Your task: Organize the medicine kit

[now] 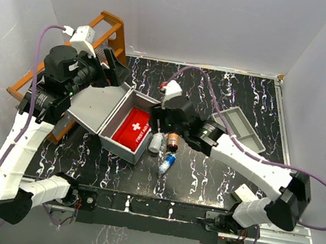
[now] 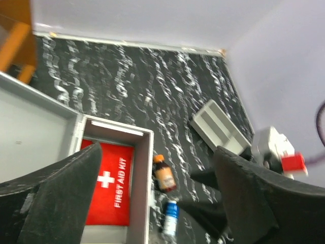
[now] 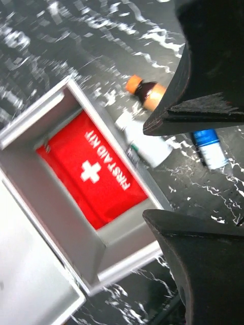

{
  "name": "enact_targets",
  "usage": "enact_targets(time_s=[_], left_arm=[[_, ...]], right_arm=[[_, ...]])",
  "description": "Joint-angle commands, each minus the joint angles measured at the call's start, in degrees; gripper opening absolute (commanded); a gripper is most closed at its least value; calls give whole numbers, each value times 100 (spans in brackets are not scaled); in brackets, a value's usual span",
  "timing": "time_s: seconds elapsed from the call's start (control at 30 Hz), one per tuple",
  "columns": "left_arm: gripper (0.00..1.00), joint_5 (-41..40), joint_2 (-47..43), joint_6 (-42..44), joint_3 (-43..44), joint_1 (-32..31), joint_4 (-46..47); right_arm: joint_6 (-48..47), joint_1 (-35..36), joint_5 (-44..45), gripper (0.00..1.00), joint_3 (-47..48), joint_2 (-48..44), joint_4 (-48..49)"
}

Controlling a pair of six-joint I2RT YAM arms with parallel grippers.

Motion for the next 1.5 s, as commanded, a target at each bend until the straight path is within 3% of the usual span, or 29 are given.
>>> enact_targets(time_s=[0.0, 0.17, 0.3, 0.43, 0.57, 0.93, 1.2, 1.47], left_arm=[[98, 1549, -6, 384, -140, 7, 364], [99, 1977, 7, 358, -69, 9, 131], [99, 2177, -9, 39, -148, 9, -53], [99, 2642, -108, -180, -464, 9, 376], [99, 2679, -191, -199, -744, 9, 636], [99, 2809, 81, -44, -921, 9, 869], [99, 2536, 237, 104, -842, 10, 854], [99, 2384, 213, 183, -840, 9, 600]], right_arm=[[1624, -598, 1025, 58, -781, -614, -115], [2101, -1792, 1008, 59, -1757, -1462, -557], [1758, -2899, 869, 71, -2221, -1807, -605], [1276, -3924, 566, 74, -2411, -1501, -241], [870, -4377, 114, 74, -2199, -717, 272], [718, -4484, -239, 72, -1106, 1235, 272], [2051, -4032, -975, 69, -1577, 1021, 171], [2954, -3362, -891, 63, -1492, 901, 213]])
